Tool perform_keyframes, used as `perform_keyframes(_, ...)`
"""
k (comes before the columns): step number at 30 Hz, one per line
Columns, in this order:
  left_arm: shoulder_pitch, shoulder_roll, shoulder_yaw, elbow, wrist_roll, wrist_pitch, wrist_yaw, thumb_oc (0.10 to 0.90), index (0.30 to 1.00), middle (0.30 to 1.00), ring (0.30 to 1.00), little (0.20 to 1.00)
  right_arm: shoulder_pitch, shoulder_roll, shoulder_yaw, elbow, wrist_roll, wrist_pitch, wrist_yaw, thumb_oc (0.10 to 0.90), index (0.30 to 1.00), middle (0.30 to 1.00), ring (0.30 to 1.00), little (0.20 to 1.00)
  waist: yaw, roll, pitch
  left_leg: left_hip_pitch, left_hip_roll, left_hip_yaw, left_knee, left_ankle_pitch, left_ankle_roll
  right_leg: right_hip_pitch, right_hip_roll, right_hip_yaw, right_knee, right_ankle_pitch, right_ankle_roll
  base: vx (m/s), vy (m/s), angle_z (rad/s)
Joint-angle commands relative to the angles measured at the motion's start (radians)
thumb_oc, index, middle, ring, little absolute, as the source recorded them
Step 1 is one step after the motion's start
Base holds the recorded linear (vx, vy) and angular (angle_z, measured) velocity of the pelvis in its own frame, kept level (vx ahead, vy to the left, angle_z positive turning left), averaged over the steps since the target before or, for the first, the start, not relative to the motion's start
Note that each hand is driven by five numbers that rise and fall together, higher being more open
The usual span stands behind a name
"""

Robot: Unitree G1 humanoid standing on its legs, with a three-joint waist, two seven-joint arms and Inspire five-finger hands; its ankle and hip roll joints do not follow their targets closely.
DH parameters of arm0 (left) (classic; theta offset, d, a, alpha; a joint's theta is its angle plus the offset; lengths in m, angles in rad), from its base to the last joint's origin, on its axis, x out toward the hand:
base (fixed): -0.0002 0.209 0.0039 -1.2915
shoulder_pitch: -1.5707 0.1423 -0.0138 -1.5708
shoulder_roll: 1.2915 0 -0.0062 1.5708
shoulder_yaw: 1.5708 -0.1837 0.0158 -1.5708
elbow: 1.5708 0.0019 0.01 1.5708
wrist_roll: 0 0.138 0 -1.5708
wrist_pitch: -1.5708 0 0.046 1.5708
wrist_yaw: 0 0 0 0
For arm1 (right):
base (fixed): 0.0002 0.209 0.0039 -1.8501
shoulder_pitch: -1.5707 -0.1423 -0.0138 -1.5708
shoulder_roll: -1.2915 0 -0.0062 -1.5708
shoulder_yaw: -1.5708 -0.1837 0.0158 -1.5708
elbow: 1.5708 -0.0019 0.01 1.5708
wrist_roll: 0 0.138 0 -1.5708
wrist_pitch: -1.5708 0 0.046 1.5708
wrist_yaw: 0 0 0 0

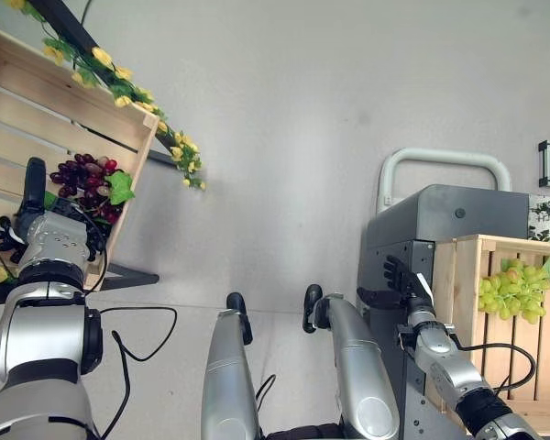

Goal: Pick up the fruits from the basket on one side to the basket on the other side

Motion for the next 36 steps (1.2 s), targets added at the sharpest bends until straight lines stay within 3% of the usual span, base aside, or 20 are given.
perform_keyframes(1,-0.005,0.104,0.044,-0.020,-0.040,-0.105,0.019,0.800,0.900,0.900,0.900,0.900,0.022,-0.013,-0.008,-0.071,-0.004,-0.075,-0.021,0.800,0.900,0.900,0.900,0.900,-0.007,0.016,-0.013,0.114,-0.065,0.119,-0.030,-0.022,0.143,0.113,0.038,0.075,-0.021,-0.004,-0.009,0.00,0.000,0.00)
perform_keyframes(11,0.072,0.088,0.058,-0.039,0.055,-0.035,-0.011,0.800,0.900,0.900,0.900,0.900,0.033,-0.007,-0.005,-0.097,-0.002,-0.050,-0.021,0.800,0.900,0.900,0.900,0.900,-0.005,0.025,-0.036,0.174,-0.061,0.133,-0.060,-0.011,0.142,0.168,0.032,0.073,-0.043,0.004,-0.003,0.00,-0.022,0.00)
perform_keyframes(16,0.161,0.013,0.048,-0.086,0.167,-0.044,-0.088,0.800,0.900,0.900,0.900,0.900,0.034,0.011,0.006,-0.106,0.002,-0.052,-0.017,0.800,0.900,0.900,0.900,0.900,0.006,0.028,-0.059,0.214,-0.067,0.135,-0.075,-0.017,0.146,0.204,0.020,0.070,-0.054,0.013,0.007,0.02,-0.076,0.00)
perform_keyframes(20,0.267,-0.081,0.025,-0.170,0.331,-0.118,-0.111,0.800,0.900,0.900,0.900,0.900,0.038,0.034,0.017,-0.110,-0.004,-0.057,-0.013,0.800,0.900,0.900,0.900,0.900,0.023,0.031,-0.085,0.256,-0.072,0.133,-0.092,-0.021,0.147,0.251,0.002,0.067,-0.072,0.021,0.016,0.05,-0.071,0.01)
perform_keyframes(22,0.339,-0.145,-0.003,-0.244,0.489,-0.171,-0.078,0.800,0.900,0.900,0.900,0.900,0.044,0.051,0.021,-0.110,-0.011,-0.061,-0.011,0.800,0.900,0.900,0.900,0.900,0.034,0.032,-0.102,0.287,-0.073,0.131,-0.103,-0.023,0.147,0.287,-0.009,0.066,-0.090,0.025,0.019,0.08,-0.075,-0.04)
perform_keyframes(24,0.391,-0.189,-0.018,-0.295,0.549,-0.189,-0.033,0.800,0.900,0.900,0.900,0.900,0.051,0.062,0.021,-0.110,-0.013,-0.057,-0.014,0.800,0.900,0.900,0.900,0.900,0.044,0.033,-0.116,0.311,-0.074,0.126,-0.115,-0.021,0.145,0.312,-0.017,0.064,-0.105,0.031,0.023,0.09,-0.052,0.02)
perform_keyframes(28,0.472,-0.260,-0.018,-0.329,0.617,-0.237,0.022,0.800,0.900,0.900,0.900,0.900,0.061,0.083,0.025,-0.104,-0.016,-0.054,-0.017,0.800,0.900,0.900,0.900,0.900,0.055,0.032,-0.142,0.349,-0.075,0.126,-0.159,0.012,0.149,0.357,-0.024,0.056,-0.161,0.068,0.022,0.06,-0.049,0.01)
perform_keyframes(31,0.533,-0.323,-0.018,-0.371,0.708,-0.276,0.133,0.800,0.900,0.900,0.900,0.900,0.078,0.100,0.028,-0.101,-0.017,-0.055,-0.016,0.800,0.900,0.900,0.900,0.900,0.062,0.031,-0.165,0.390,-0.076,0.119,-0.191,0.022,0.143,0.404,-0.025,0.057,-0.203,0.074,0.027,0.09,-0.044,-0.02)
perform_keyframes(36,0.577,-0.364,-0.044,-0.430,0.799,-0.293,0.237,0.800,0.900,0.900,0.900,0.900,0.091,0.106,0.021,-0.102,-0.003,-0.048,-0.020,0.800,0.900,0.900,0.900,0.900,0.069,0.031,-0.190,0.432,-0.075,0.108,-0.238,0.039,0.132,0.457,-0.021,0.051,-0.261,0.078,0.031,0.06,-0.047,-0.03)
